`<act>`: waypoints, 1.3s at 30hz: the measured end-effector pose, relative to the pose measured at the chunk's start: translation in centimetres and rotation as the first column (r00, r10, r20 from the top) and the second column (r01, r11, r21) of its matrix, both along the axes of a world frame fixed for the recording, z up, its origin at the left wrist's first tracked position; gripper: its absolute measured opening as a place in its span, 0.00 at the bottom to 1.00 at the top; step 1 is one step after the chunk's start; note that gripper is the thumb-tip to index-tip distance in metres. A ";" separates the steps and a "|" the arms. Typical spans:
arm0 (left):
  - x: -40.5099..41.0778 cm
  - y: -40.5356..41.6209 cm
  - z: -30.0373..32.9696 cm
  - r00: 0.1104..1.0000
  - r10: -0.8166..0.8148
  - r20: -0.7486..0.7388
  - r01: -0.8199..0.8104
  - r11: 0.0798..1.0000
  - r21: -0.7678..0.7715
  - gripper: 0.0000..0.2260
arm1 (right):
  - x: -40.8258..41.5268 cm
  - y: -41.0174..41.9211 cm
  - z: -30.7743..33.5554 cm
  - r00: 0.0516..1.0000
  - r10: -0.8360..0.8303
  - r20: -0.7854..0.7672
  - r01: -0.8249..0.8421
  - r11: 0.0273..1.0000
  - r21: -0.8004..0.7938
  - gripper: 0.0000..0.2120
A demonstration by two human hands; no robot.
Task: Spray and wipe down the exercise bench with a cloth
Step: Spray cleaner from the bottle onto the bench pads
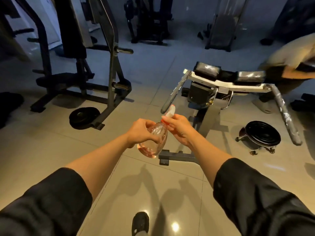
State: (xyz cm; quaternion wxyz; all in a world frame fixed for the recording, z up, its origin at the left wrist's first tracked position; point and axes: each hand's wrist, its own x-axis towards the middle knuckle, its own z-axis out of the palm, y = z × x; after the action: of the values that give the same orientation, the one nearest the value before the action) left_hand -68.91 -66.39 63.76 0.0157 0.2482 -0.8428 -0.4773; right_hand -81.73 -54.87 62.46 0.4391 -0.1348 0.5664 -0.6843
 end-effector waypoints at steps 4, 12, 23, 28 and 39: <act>-2.4 -5.7 -1.9 0.998 -0.048 0.050 0.048 0.999 -0.001 0.19 | -1.4 -4.9 -1.7 0.998 -0.065 -0.024 0.067 0.996 0.063 0.11; -7.6 -10.3 -3.9 0.984 -0.149 0.098 0.140 0.986 0.092 0.22 | -4.9 -8.4 -3.8 0.978 -0.208 0.018 0.206 0.975 0.080 0.03; -16.1 -9.5 -1.6 0.994 -0.105 0.039 0.102 0.992 0.080 0.21 | -14.0 -8.6 -1.6 0.973 -0.229 -0.014 0.229 0.972 0.043 0.03; -18.9 -8.4 -1.2 0.996 -0.082 0.036 0.078 0.993 0.092 0.19 | -17.2 -8.0 -1.4 0.975 -0.220 -0.024 0.221 0.975 0.023 0.03; -20.1 -8.7 -0.9 0.994 -0.076 0.072 0.073 0.996 0.045 0.20 | -18.8 -8.3 -1.5 0.986 -0.166 -0.005 0.166 0.986 0.028 0.06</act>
State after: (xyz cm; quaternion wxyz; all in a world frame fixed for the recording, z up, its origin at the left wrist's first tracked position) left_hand -88.98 -75.08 62.87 -0.0387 0.2343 -0.8413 -0.4857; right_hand -100.58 -63.21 60.94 0.3817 -0.0819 0.5860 -0.7100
